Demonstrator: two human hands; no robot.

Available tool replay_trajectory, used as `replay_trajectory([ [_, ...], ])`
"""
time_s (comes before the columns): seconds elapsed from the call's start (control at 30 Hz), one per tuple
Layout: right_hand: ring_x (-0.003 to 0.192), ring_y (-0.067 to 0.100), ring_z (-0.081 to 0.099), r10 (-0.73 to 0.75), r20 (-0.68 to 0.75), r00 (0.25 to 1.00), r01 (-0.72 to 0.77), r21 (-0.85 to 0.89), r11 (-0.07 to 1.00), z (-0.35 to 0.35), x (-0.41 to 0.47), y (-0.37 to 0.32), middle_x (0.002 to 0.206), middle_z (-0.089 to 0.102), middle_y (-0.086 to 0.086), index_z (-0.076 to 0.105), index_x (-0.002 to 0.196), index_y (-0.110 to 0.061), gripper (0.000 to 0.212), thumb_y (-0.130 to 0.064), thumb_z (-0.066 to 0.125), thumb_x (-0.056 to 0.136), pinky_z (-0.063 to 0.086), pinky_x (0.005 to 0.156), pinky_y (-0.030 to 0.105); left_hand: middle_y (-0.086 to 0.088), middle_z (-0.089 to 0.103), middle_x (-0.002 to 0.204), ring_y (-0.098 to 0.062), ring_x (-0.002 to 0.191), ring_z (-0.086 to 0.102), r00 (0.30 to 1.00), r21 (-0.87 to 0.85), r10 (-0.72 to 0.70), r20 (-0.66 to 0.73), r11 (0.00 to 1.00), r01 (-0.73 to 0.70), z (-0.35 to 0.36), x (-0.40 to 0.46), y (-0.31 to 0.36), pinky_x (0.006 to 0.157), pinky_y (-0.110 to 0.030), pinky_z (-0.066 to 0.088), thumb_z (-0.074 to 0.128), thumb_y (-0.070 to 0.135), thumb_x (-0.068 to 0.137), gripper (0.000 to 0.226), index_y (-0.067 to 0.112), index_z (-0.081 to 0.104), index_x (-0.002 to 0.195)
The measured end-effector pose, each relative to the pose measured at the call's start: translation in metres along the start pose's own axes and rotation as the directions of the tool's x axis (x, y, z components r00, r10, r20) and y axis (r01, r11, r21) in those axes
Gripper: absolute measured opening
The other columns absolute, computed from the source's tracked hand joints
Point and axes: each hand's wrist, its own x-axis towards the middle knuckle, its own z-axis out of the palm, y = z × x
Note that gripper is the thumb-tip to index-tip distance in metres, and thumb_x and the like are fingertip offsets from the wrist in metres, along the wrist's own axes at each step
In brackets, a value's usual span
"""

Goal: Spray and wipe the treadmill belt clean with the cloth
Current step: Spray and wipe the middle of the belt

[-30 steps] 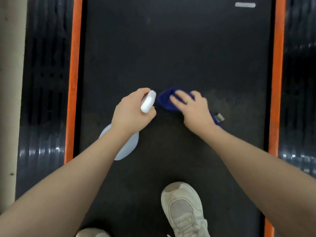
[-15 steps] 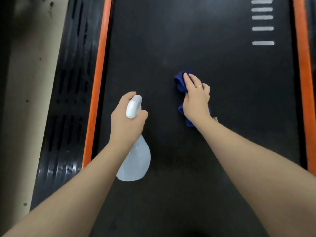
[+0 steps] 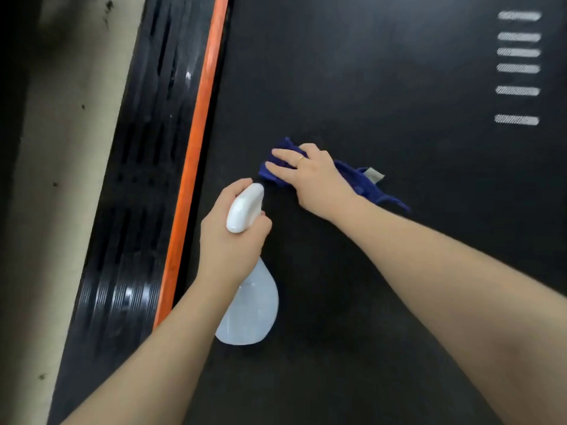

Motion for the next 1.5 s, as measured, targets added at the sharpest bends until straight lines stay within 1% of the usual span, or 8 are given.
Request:
replay_trajectory([
  [0.2, 0.124, 0.036, 0.03, 0.491, -0.089, 0.866, -0.49, 0.038, 0.871, -0.015, 0.014, 0.046, 0.154, 0.025, 0.0, 0.034, 0.144, -0.026, 0.061, -0.003, 0.044, 0.089, 0.03, 0.097, 0.038, 0.007, 0.062, 0.114, -0.011, 0.105, 0.06, 1.0, -0.024, 0.013, -0.012, 1.0, -0.013, -0.008, 0.003, -0.004, 0.085, -0.025, 0.05, 0.059, 0.021, 0.074, 0.052, 0.023, 0.056, 0.125],
  [0.43, 0.112, 0.038, 0.043, 0.127, -0.015, 0.992, -0.127, -0.078, 0.989, 0.01, -0.039, -0.002, 0.151, 0.032, 0.004, 0.04, 0.142, -0.022, 0.056, -0.005, 0.046, 0.088, 0.038, 0.084, 0.04, 0.006, 0.063, 0.114, -0.012, 0.105, 0.061, 1.0, -0.045, 0.005, 0.005, 0.999, -0.005, -0.009, -0.002, -0.001, 0.089, -0.031, 0.051, 0.055, 0.027, 0.068, 0.057, 0.027, 0.054, 0.125],
  [0.53, 0.097, 0.039, 0.053, 0.311, -0.222, 0.924, -0.339, -0.096, 0.936, 0.0, -0.012, 0.021, 0.138, 0.05, 0.006, 0.056, 0.129, -0.02, 0.052, -0.004, 0.043, 0.082, 0.042, 0.071, 0.035, 0.008, 0.063, 0.112, -0.013, 0.104, 0.062, 1.0, -0.044, 0.021, -0.008, 0.999, -0.022, -0.01, 0.001, -0.006, 0.089, -0.033, 0.052, 0.055, 0.025, 0.069, 0.056, 0.026, 0.055, 0.125],
  [0.63, 0.118, 0.034, 0.035, 0.517, -0.111, 0.849, -0.521, -0.008, 0.854, -0.004, 0.0, 0.025, 0.154, 0.024, -0.001, 0.032, 0.145, -0.024, 0.061, -0.001, 0.041, 0.089, 0.033, 0.088, 0.037, 0.008, 0.063, 0.111, -0.011, 0.103, 0.062, 1.0, -0.031, 0.029, 0.006, 0.999, -0.029, -0.007, -0.003, -0.004, 0.087, -0.029, 0.051, 0.055, 0.025, 0.069, 0.055, 0.028, 0.055, 0.124],
  [0.87, 0.108, 0.043, 0.044, 0.21, -0.137, 0.968, -0.203, 0.069, 0.977, 0.008, -0.032, 0.007, 0.146, 0.04, 0.01, 0.05, 0.136, -0.02, 0.059, 0.002, 0.057, 0.081, 0.038, 0.083, 0.043, 0.007, 0.062, 0.114, -0.008, 0.104, 0.059, 0.998, -0.023, 0.027, 0.049, 0.999, -0.026, -0.005, -0.005, 0.0, 0.083, -0.02, 0.046, 0.058, 0.02, 0.074, 0.052, 0.028, 0.052, 0.125],
  [1.03, 0.128, 0.035, 0.025, 0.625, -0.082, 0.777, -0.607, 0.167, 0.777, -0.014, 0.025, 0.036, 0.155, 0.019, -0.002, 0.034, 0.144, -0.028, 0.06, -0.002, 0.043, 0.09, 0.026, 0.101, 0.038, 0.01, 0.063, 0.109, -0.005, 0.1, 0.06, 0.998, -0.034, 0.039, 0.049, 0.999, -0.037, -0.005, -0.008, -0.001, 0.081, -0.021, 0.048, 0.054, 0.024, 0.069, 0.053, 0.032, 0.053, 0.121],
  [1.3, 0.125, 0.031, 0.025, 0.396, 0.019, 0.918, -0.396, 0.067, 0.916, -0.001, -0.039, 0.002, 0.157, 0.012, -0.005, 0.027, 0.147, -0.029, 0.064, -0.005, 0.045, 0.091, 0.024, 0.1, 0.034, 0.015, 0.059, 0.106, -0.005, 0.099, 0.058, 0.993, 0.025, 0.067, 0.097, 0.997, -0.07, -0.003, -0.016, 0.008, 0.08, -0.016, 0.045, 0.06, 0.003, 0.083, 0.049, 0.035, 0.048, 0.117],
  [1.5, 0.12, 0.031, 0.03, 0.242, 0.181, 0.953, -0.257, 0.069, 0.964, 0.005, -0.128, -0.042, 0.157, 0.012, -0.006, 0.028, 0.146, -0.028, 0.061, -0.01, 0.044, 0.091, 0.028, 0.1, 0.036, 0.007, 0.055, 0.133, -0.01, 0.121, 0.052, 0.974, 0.091, -0.068, 0.216, 0.995, 0.049, -0.004, -0.053, -0.012, 0.095, -0.021, 0.038, 0.062, 0.006, 0.085, 0.054, 0.022, 0.051, 0.135],
])
